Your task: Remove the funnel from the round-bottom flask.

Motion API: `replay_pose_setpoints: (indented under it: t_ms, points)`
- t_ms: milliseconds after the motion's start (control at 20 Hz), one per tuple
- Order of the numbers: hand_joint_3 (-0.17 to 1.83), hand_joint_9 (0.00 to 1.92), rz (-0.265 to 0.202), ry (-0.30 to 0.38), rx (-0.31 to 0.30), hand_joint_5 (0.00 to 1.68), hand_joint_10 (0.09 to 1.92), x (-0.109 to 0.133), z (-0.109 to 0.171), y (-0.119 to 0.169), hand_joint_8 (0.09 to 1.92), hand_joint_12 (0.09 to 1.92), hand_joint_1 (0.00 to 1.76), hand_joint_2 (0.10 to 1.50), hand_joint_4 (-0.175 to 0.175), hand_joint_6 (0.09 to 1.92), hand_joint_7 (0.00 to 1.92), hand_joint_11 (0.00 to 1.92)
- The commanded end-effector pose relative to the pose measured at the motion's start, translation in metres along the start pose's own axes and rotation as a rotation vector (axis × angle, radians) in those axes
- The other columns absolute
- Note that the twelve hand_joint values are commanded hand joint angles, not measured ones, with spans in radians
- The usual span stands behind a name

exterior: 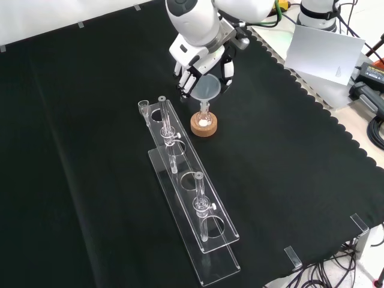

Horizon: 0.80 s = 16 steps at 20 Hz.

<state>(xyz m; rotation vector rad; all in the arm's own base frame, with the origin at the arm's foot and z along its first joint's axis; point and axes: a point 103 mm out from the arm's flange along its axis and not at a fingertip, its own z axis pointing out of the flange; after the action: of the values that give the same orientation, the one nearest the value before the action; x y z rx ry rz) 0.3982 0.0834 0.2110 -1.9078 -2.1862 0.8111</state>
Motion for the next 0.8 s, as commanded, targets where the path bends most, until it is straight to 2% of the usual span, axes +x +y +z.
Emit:
replay_pose_setpoints:
  t_ms: [50,500,800]
  points:
    - [0.64,1.11,0.006,0.013,-0.015,0.79,0.37,-0.006,-0.009,-0.008,0.68,1.11,0.99,0.65,0.028,0.65,0.61,0.8]
    - [0.65,1.12,0.013,0.079,-0.055,0.88,0.36,-0.013,-0.018,-0.017,0.69,1.11,0.99,0.66,0.035,0.72,0.62,0.81]
    - [0.65,1.12,0.016,0.089,-0.077,0.94,0.36,-0.015,-0.029,-0.024,0.7,1.11,0.99,0.66,0.038,0.74,0.63,0.81]
